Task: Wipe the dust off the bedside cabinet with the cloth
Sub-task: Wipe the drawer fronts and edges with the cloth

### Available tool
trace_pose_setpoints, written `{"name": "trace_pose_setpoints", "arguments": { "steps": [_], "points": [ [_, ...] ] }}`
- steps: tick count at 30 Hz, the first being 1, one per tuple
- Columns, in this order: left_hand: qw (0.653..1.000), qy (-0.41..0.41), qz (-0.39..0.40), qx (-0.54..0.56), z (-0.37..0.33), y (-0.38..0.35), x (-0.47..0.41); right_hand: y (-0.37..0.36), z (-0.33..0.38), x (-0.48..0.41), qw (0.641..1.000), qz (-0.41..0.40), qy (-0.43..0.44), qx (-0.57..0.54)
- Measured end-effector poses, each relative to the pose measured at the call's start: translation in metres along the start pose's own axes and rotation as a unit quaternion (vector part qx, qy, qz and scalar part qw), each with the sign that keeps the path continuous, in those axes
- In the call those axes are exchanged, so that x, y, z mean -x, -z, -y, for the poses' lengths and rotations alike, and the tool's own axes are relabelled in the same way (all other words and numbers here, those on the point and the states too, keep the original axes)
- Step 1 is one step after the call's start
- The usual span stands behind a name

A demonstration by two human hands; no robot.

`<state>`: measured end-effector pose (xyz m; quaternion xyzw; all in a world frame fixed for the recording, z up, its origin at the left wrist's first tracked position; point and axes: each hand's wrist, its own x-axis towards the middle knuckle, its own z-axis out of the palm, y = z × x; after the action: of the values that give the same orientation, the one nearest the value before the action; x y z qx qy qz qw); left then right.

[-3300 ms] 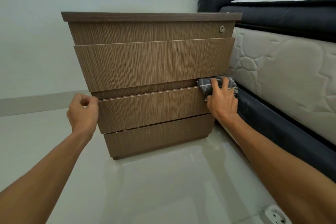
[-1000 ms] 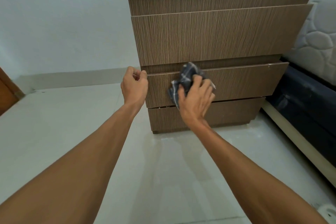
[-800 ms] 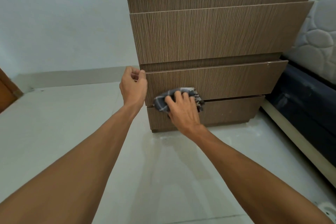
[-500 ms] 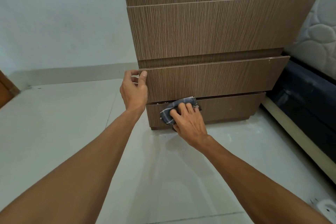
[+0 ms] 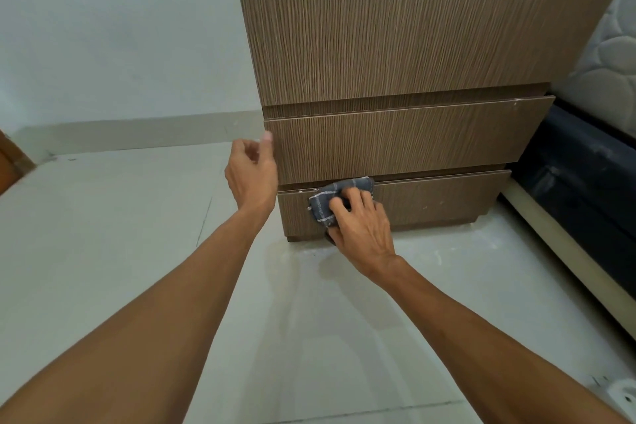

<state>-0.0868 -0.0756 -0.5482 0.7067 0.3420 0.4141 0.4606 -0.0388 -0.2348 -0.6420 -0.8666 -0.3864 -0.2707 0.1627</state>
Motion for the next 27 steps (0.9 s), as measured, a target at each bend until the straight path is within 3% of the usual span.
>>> {"name": "trace_pose_setpoints", "arguments": {
  "steps": [3, 6, 9, 17, 27],
  "points": [
    [0.997, 0.066, 0.014, -0.031, 0.031, 0.006, 0.006, -0.002, 0.004, -0.004, 0.999, -0.029, 0.01, -0.015],
    [0.984, 0.063, 0.134, -0.1, 0.061, 0.013, 0.014, -0.006, 0.014, -0.013, 0.998, -0.033, 0.053, -0.026],
    [0.972, 0.053, 0.208, -0.098, 0.073, 0.016, 0.019, -0.015, 0.028, -0.026, 0.994, -0.002, 0.108, -0.012],
    [0.979, -0.014, 0.197, -0.058, 0.082, 0.012, 0.015, -0.028, 0.033, -0.022, 0.994, -0.007, 0.107, -0.027],
    [0.979, -0.002, 0.194, -0.055, 0.085, 0.016, 0.024, -0.025, 0.037, -0.016, 0.992, 0.015, 0.123, -0.031]
  ]
}}
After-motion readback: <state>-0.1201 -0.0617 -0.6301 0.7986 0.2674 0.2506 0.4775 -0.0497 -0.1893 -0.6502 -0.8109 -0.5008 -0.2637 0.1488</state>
